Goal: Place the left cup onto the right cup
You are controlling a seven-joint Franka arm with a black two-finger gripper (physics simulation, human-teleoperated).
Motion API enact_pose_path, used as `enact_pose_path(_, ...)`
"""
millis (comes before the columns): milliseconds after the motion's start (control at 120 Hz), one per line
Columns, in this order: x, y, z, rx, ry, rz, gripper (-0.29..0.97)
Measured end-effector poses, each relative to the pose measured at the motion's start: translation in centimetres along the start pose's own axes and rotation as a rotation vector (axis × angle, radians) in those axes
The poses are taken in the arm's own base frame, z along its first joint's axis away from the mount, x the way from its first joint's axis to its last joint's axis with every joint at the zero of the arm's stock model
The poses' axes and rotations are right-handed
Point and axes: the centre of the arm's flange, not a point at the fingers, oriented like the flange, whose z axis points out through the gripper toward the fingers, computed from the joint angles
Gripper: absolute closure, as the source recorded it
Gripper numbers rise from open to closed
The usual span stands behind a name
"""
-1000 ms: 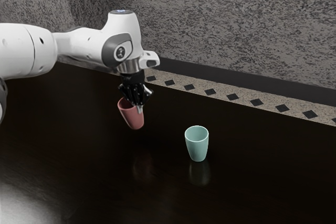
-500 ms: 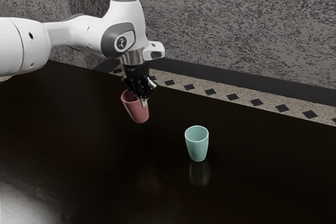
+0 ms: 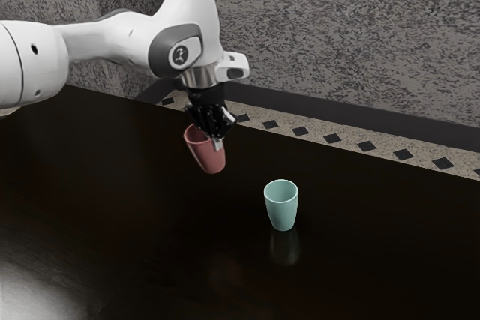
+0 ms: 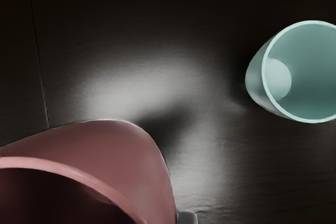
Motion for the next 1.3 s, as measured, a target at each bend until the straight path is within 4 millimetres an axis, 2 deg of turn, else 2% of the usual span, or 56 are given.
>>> enact_pose_path(375, -0.5, 3.9, -0.5, -0.002, -0.004, 0.063, 0.78)
enact_pose_path(783, 1.0, 7.0, -1.3, -0.001, 0.017, 0.109, 0.78)
enact_pose_path(1058, 2.5, 8.5, -0.7, 0.001, 0.012, 0.127, 0.78)
enact_pose_path(1300, 3.3, 10.1, 0.6, 0.005, -0.009, 0.149, 0.78)
